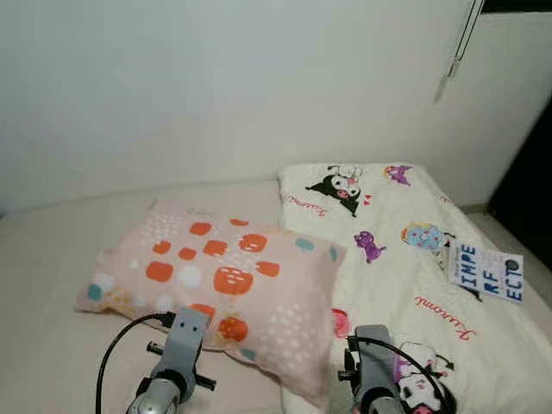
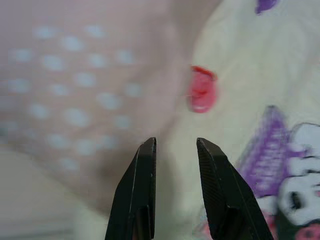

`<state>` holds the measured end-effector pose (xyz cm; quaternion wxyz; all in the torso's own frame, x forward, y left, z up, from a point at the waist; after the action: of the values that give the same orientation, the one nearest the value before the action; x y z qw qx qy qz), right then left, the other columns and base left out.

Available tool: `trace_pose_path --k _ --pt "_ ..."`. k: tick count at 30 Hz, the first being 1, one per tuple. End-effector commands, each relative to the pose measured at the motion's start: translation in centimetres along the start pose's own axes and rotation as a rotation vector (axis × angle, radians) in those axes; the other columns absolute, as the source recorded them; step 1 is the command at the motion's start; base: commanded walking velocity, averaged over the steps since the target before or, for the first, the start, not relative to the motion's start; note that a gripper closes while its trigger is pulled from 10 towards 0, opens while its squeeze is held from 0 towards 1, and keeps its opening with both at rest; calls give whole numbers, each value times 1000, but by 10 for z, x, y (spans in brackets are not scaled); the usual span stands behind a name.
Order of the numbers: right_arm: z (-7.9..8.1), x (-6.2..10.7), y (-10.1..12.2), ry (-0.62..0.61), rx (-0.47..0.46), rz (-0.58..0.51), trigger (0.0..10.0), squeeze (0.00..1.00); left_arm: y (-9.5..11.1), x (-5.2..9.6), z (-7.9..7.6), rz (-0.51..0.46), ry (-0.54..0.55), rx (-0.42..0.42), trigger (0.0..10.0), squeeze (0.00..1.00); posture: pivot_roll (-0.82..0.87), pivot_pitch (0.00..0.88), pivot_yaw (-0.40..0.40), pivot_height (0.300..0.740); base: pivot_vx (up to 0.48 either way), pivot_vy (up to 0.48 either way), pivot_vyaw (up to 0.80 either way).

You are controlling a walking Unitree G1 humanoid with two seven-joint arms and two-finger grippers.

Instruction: Clean up the room

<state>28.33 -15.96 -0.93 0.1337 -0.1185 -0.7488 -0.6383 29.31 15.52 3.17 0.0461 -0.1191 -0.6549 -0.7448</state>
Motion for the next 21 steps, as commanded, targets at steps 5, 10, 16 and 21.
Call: trace_pose_path --k 5,10,16,21 --pt "6 2 -5 19 -11 16 10000 0 -3 3 9 4 39 -5 10000 0 48 140 13 740 0 0 0" --pt "9 1 -4 28 -14 12 10000 0 -3 3 11 4 40 -5 10000 0 48 134 15 740 0 0 0" --pt "11 0 -2 27 -21 9 10000 0 -6 3 12 14 31 -17 10000 0 46 122 38 740 0 0 0" --pt "9 -2 2 15 -39 0 10000 0 -8 2 12 28 18 -31 10000 0 46 123 28 740 0 0 0"
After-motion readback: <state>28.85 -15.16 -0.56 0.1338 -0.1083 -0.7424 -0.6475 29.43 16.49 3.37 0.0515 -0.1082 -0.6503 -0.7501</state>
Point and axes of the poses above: a point about 5 cm out from each wrist's last joint towards the gripper, its own x axis pointing back from the gripper into the wrist, its own y axis along the axis of the wrist's last joint, z = x × y, the point moved 2 cm from there along -x, pointing out of the wrist towards the gripper, and after that the axes turned 5 degrees about x, right-handed, at the moved point
